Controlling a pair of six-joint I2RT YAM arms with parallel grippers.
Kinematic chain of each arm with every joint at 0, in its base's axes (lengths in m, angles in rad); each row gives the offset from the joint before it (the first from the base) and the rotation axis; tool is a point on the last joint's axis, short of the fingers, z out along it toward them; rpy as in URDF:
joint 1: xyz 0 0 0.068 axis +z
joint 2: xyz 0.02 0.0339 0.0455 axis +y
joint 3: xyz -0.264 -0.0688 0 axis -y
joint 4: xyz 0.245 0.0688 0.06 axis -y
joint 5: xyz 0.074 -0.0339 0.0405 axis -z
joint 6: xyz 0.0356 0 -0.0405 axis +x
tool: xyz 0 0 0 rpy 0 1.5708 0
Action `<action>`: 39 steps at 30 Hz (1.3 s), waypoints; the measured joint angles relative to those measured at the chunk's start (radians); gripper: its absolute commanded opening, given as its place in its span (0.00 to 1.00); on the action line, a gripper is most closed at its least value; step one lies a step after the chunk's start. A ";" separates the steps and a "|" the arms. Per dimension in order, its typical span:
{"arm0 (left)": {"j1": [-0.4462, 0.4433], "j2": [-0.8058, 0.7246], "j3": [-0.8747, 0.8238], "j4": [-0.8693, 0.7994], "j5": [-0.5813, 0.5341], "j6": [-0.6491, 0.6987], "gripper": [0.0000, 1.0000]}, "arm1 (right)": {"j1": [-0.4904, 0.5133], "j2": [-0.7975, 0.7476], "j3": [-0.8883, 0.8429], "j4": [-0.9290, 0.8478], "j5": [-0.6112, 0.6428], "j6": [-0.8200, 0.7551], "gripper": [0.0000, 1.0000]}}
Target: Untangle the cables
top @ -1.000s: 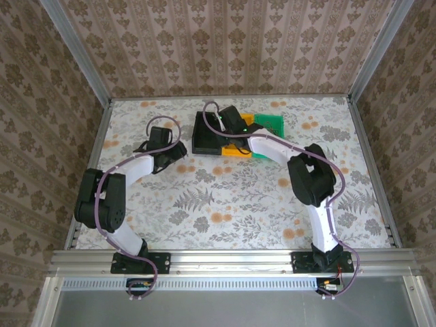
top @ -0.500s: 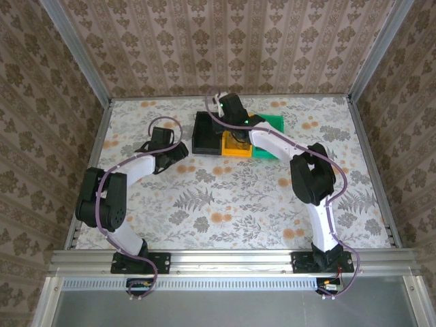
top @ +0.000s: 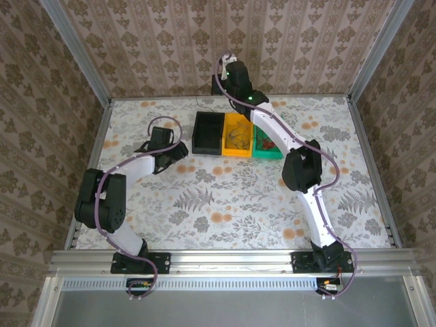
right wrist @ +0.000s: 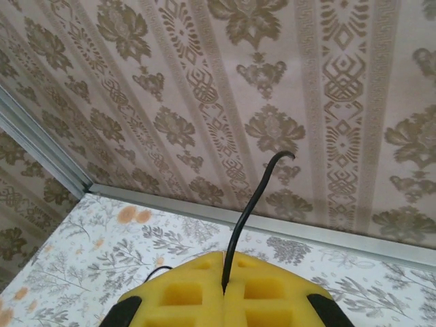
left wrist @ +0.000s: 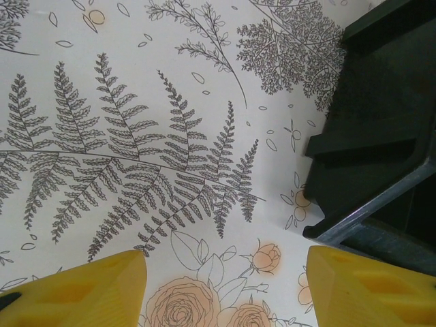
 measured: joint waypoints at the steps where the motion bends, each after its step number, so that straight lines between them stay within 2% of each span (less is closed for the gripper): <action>1: 0.000 -0.002 0.000 0.000 0.000 0.000 0.64 | -0.002 -0.023 -0.040 0.004 0.000 0.000 0.00; 11: -0.002 -0.002 -0.001 0.001 0.000 0.000 0.64 | 0.014 -0.382 -0.602 0.074 0.010 -0.028 0.00; 18: -0.013 -0.002 -0.001 0.001 0.000 0.000 0.64 | 0.029 -0.474 -0.772 0.068 0.043 -0.064 0.00; 25: -0.019 -0.002 -0.002 0.002 0.000 0.000 0.64 | 0.061 -0.438 -0.745 -0.036 0.104 -0.142 0.00; 39: -0.019 -0.002 -0.001 0.001 0.000 0.000 0.64 | 0.154 -0.091 -0.330 -0.238 0.241 -0.346 0.00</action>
